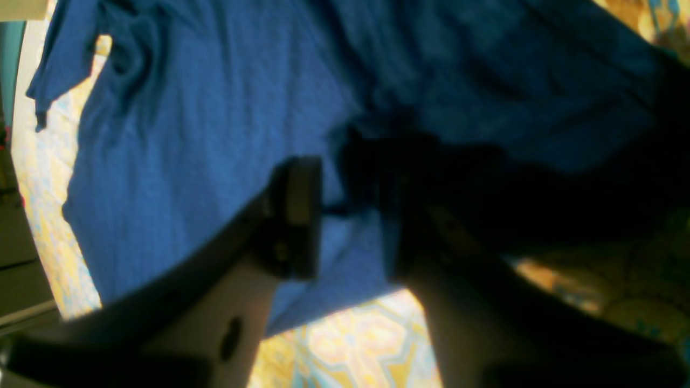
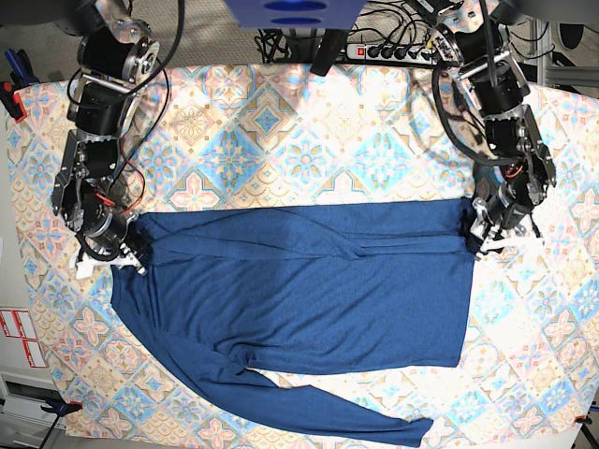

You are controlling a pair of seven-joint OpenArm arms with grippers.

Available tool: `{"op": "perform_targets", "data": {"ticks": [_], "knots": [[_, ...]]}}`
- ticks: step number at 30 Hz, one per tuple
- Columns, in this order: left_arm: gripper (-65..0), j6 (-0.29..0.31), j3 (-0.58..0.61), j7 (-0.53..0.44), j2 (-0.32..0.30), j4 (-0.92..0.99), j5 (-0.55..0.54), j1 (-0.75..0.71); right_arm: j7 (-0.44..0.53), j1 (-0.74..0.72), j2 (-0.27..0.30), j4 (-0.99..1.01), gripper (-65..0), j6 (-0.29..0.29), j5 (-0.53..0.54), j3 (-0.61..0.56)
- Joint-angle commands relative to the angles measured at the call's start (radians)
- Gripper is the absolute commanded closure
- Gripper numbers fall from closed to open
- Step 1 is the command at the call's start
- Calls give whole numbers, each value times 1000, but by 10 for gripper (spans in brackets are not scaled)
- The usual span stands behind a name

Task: Fold the T-shirt properly
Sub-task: 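Drag the shirt with both grippers, laying it flatter on the cloth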

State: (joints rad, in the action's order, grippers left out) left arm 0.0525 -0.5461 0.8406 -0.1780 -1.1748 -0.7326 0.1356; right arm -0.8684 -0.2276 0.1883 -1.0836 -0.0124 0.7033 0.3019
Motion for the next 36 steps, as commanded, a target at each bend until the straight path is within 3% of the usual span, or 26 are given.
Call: {"op": "perform_targets", "data": {"ticks": [1, 3, 10, 14, 17, 36], "knots": [[-250, 7, -16, -5, -13, -40, -17, -3, 10, -17, 17, -27, -197, 10, 11, 4], [-279, 7, -25, -7, -12, -86, -40, -44, 8, 7, 17, -50, -210, 10, 13, 6], [-283, 5, -30, -5, -8, -267, -199, -202, -1, 103, 33, -220, -227, 10, 16, 12], [-285, -47, -30, -8, -7, -274, -255, -251, -19, 142, 35, -277, -227, 10, 13, 13], [-283, -55, -30, -10, -1, -274, -259, -265, -19, 164, 35, -283, -227, 10, 13, 41], [-282, -56, -30, -13, 15, 23, -250, -113, -21, 168, 35, -283, -223, 10, 16, 61]]}}
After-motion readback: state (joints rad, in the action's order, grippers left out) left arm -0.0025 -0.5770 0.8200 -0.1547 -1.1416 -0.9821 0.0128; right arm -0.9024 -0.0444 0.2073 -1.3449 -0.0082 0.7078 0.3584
